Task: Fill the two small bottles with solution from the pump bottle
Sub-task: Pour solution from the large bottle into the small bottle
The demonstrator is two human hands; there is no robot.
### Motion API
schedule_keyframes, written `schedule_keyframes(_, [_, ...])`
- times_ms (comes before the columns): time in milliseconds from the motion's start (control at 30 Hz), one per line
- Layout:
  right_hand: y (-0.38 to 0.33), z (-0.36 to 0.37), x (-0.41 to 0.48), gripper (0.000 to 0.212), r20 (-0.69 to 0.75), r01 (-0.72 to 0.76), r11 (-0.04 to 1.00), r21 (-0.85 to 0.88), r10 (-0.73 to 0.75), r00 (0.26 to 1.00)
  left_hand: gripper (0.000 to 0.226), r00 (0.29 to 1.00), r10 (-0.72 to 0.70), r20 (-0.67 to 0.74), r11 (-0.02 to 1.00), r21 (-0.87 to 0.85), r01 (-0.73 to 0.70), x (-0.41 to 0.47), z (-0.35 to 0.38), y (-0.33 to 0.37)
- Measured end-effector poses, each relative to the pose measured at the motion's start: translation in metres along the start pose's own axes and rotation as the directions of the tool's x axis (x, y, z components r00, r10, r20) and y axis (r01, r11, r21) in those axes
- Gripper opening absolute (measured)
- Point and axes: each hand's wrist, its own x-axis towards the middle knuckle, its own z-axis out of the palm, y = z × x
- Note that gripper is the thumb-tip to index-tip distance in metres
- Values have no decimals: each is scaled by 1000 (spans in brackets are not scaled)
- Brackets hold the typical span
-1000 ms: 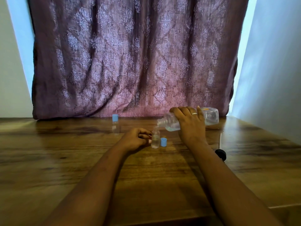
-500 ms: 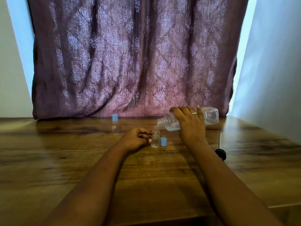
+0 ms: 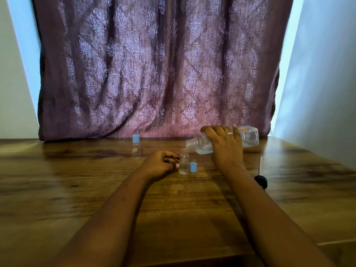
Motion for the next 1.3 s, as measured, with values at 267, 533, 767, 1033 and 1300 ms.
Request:
schedule_keyframes(267, [-1,-1,0,51,6,0,1000,1,0,1000,27,1000,15,8,1000,6,-15,-5,2,5])
schedule_keyframes(533, [-2,-2,-1,49,3,-2,1000,8,2,1000,27,1000,24,10,1000,19,-25,-6,1,6])
schedule_keyframes(767, [-1,-1,-1,52,-4,-1,1000,5,1,1000,27,1000,3,5,1000,14,-3,-5,1,6])
schedule_keyframes(1033, [0,1,1,48,-5,-2,1000,9,2,1000,26,1000,12,9,1000,10,-12,-6,2,7])
schedule_keyframes(1300, [0,1,0,49,-5,-1,1000,-5,1,1000,25,1000,-7,9,1000,-17,7,-8,3,10])
